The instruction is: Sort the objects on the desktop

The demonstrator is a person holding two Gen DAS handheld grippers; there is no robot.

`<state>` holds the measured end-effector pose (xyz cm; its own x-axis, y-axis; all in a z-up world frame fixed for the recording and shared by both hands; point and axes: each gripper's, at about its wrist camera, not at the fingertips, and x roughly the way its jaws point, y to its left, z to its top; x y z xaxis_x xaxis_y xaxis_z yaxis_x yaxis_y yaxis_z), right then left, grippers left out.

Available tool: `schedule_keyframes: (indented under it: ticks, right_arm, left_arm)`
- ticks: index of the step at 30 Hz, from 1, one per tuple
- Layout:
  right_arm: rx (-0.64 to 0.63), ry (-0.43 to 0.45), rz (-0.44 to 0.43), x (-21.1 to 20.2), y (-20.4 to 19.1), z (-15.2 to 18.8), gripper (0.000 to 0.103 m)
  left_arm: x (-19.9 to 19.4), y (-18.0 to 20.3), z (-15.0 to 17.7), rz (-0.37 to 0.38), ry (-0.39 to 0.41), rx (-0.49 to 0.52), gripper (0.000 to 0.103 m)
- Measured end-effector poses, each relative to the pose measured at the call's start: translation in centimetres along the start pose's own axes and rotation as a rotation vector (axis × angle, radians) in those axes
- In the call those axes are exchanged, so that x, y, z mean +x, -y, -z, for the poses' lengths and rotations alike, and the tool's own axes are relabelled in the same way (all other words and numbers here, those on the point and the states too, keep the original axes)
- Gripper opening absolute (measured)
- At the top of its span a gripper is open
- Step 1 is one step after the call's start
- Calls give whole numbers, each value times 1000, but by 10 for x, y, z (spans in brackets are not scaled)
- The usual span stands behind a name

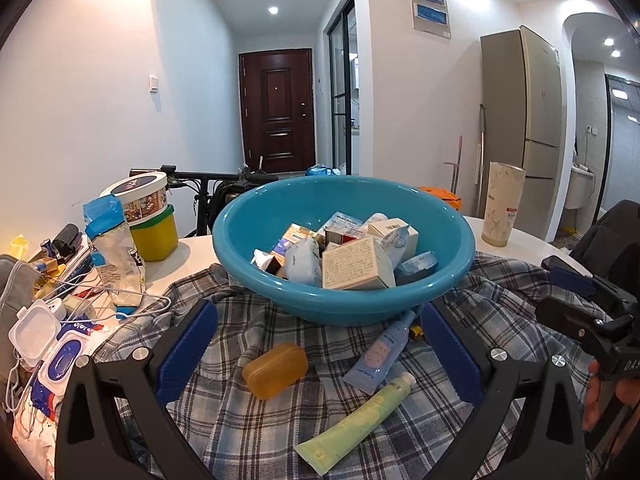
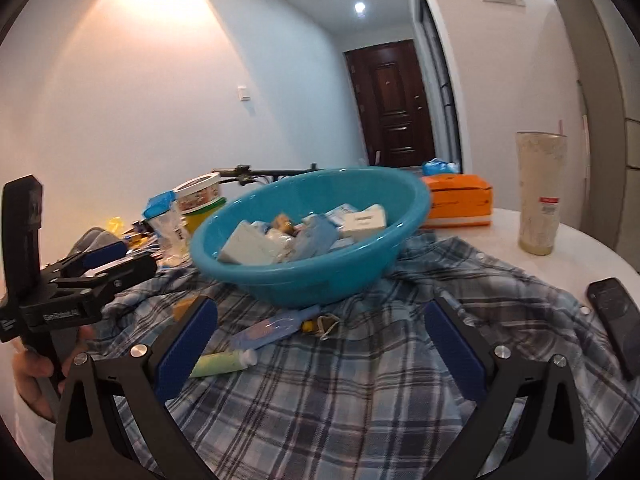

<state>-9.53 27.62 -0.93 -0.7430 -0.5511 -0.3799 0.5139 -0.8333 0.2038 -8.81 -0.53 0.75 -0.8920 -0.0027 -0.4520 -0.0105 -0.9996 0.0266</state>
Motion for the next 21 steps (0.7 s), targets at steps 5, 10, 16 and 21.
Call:
schedule_keyframes:
  ticks: [5,10,16,21]
  right_arm:
    - [-47,-11,8,3,-10,3,103]
    - [-47,-12,-10,3,-10,3,103]
    - [-31,-8,-13,1,-9,5,103]
    - [-34,-18,-21,2,-9,6,103]
  left_arm:
    - [0,8,2,5,8,17,103]
    - [-3,9,6,-2,16,38,103]
    - [-5,8,14,9,11,32,103]
    - [-6,6,15,41,8,1,103]
